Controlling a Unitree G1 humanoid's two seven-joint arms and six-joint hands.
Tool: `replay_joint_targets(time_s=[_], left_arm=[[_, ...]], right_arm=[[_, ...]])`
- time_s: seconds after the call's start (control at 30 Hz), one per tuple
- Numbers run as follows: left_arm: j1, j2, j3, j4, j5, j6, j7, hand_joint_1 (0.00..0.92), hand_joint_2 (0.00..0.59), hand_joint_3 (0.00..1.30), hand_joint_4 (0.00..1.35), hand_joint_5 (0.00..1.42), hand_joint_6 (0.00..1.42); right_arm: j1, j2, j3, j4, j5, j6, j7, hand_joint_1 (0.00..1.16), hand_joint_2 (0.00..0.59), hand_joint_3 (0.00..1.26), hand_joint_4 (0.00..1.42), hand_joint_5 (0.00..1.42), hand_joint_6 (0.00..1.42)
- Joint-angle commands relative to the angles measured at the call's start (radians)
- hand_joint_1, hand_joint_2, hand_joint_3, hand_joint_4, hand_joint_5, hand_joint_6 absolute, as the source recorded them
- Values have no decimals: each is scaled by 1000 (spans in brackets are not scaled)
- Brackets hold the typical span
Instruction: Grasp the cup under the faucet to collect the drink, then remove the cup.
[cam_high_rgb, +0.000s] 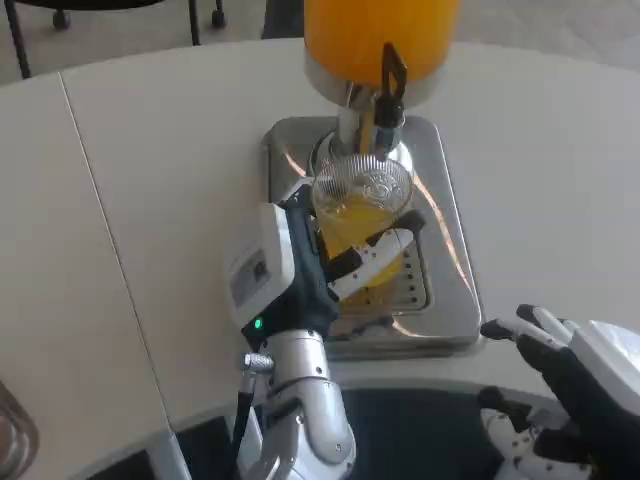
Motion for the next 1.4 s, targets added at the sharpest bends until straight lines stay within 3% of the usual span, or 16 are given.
replay_joint_targets(time_s=[0.03, 0.23, 0.37, 1.0, 1.4], left_arm=[[-5, -27, 15, 24, -17, -11, 13, 513, 55, 687, 779, 1093, 1424], [11, -8, 21, -6, -8, -42, 19, 559, 37, 908, 1056, 1284, 1424], [33, 25, 22, -67, 1, -66, -1, 573, 25, 948, 1108, 1321, 1424], [153, 155, 40, -296, 5, -146, -104, 573, 22, 957, 1133, 1336, 1424], [218, 257, 81, -369, -2, -212, -184, 573, 22, 957, 1146, 1348, 1424]], right_arm=[[-12, 26, -1, 14, -4, 17, -1, 669, 586, 155, 0, 0, 0], [-3, 19, 4, 20, 1, 18, -15, 671, 586, 156, 0, 0, 0], [-1, 22, 9, 20, 4, 18, -26, 667, 586, 156, 0, 0, 0], [-25, 19, 42, 49, 7, 27, -68, 635, 586, 147, 0, 0, 0], [-90, -19, 48, 77, -29, -11, -51, 603, 586, 114, 0, 0, 0]])
